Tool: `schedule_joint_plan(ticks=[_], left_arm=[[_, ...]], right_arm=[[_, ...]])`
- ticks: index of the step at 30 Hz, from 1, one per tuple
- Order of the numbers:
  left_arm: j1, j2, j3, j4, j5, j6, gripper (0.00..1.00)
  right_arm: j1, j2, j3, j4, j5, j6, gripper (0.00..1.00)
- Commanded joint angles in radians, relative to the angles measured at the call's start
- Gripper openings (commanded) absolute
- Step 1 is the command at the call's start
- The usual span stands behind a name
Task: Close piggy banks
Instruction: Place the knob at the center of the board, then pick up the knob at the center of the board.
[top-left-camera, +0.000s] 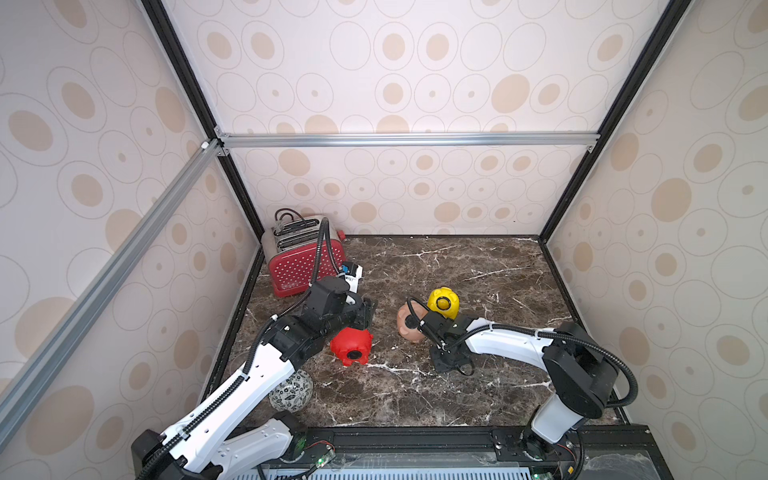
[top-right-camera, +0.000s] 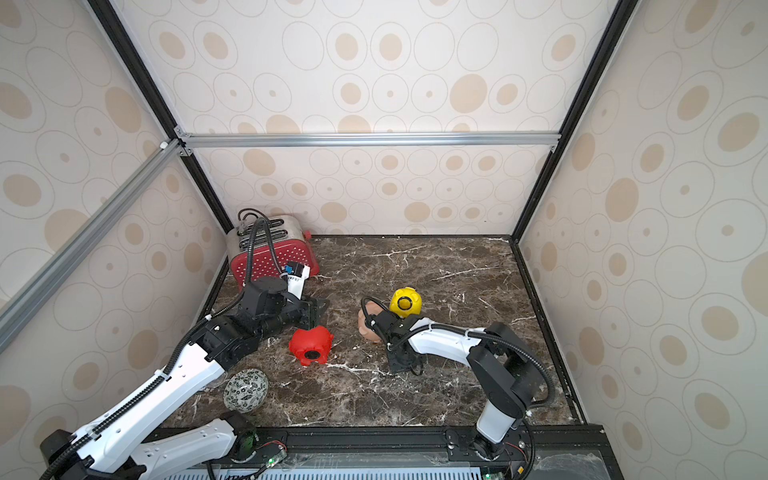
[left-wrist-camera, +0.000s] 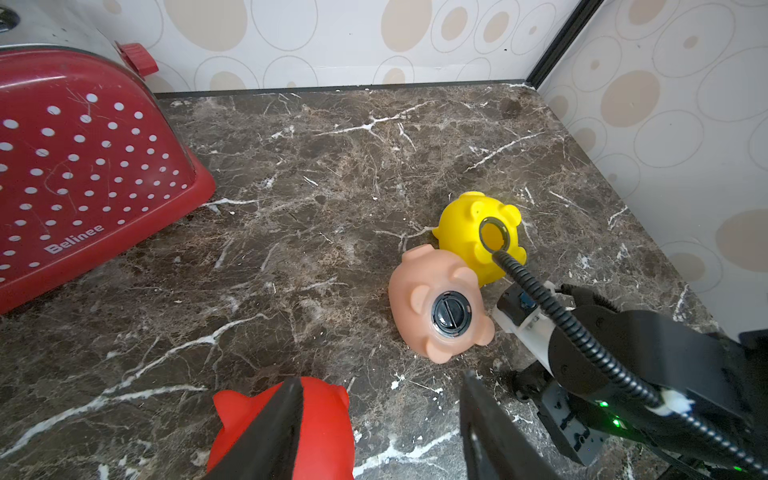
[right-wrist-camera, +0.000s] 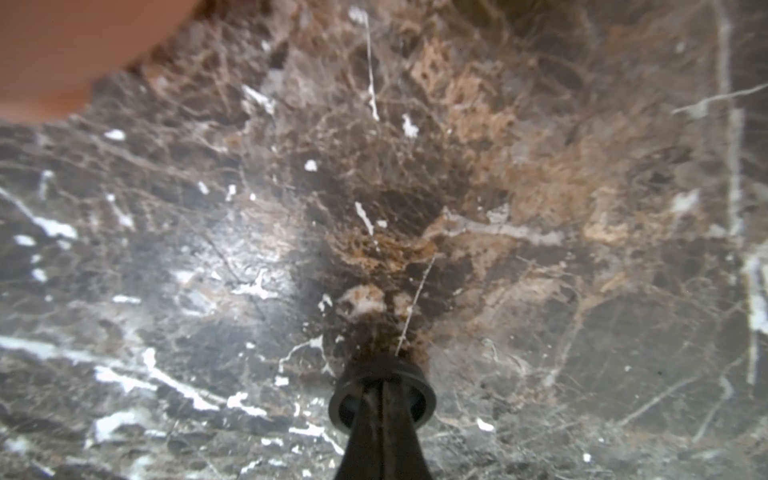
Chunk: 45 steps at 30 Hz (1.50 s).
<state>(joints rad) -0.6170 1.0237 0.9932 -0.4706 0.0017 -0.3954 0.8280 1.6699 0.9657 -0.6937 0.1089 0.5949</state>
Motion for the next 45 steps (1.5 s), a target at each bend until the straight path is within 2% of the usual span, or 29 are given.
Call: schedule_joint_plan(ticks=[1,3,7,11,17,22,29,33,40,45], left_arm=[[0.002,-0.015,0.005,-0.016,0.001,-0.002,0.6],[0.003,-0.013,0.006,-0.014,0.003,-0.002,0.61],[0.003,-0.011,0.01,-0.014,0.004,0.001,0.61],[0.003,-0.004,0.014,-0.013,0.007,0.001,0.61],[0.003,0.0,0.015,-0.011,0.015,0.001,0.6],[0.003,0.003,0.013,-0.011,0.015,0.001,0.6],[0.002,0.01,0.02,-0.014,0.016,0.007,0.6],[0.003,0.016,0.022,-0.014,0.016,0.012,0.6],[0.002,0.015,0.012,0.004,-0.006,0.015,0.6],[0.003,0.02,-0.019,0.079,-0.01,-0.005,0.61]], right_arm=[[-0.004,0.017,0.012,-0.003,0.0,0.021,0.0],[-0.004,0.022,0.008,-0.001,-0.005,0.02,0.05],[-0.004,0.016,0.001,-0.004,-0.012,0.022,0.08],[-0.004,0.009,0.006,-0.02,-0.017,0.021,0.17],[-0.004,-0.009,0.019,-0.044,-0.009,0.01,0.17],[-0.004,0.029,0.014,-0.037,-0.004,0.003,0.15],[-0.007,0.065,0.016,-0.012,-0.007,-0.003,0.0],[-0.01,0.055,0.026,-0.018,-0.006,-0.016,0.0],[-0.02,-0.141,0.035,-0.085,0.055,-0.076,0.0],[-0.082,-0.314,0.014,-0.129,0.087,-0.127,0.0]])
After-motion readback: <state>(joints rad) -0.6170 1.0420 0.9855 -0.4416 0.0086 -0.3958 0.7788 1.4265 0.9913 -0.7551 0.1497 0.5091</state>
